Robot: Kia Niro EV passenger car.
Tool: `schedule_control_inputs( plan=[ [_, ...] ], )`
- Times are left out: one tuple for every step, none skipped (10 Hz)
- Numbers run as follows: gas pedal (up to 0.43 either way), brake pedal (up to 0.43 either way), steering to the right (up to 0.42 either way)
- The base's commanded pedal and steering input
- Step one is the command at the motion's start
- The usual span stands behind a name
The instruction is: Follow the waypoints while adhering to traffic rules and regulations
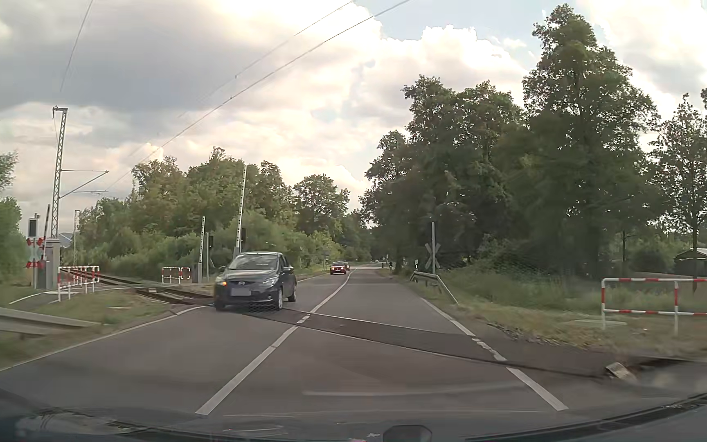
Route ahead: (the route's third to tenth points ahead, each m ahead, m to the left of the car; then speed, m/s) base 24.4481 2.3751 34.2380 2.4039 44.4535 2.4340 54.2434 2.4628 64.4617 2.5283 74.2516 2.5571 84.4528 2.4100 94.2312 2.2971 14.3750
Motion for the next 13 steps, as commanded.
schedule_control_inputs(
  plan=[
    [0.110,0.000,0.000],
    [0.110,0.000,0.000],
    [0.110,0.000,0.000],
    [0.110,0.000,-0.001],
    [0.118,0.000,-0.001],
    [0.118,0.000,-0.001],
    [0.130,0.000,-0.001],
    [0.138,0.000,-0.001],
    [0.157,0.000,-0.001],
    [0.157,0.000,-0.001],
    [0.157,0.000,-0.002],
    [0.169,0.000,-0.001],
    [0.169,0.000,-0.001]
  ],
)
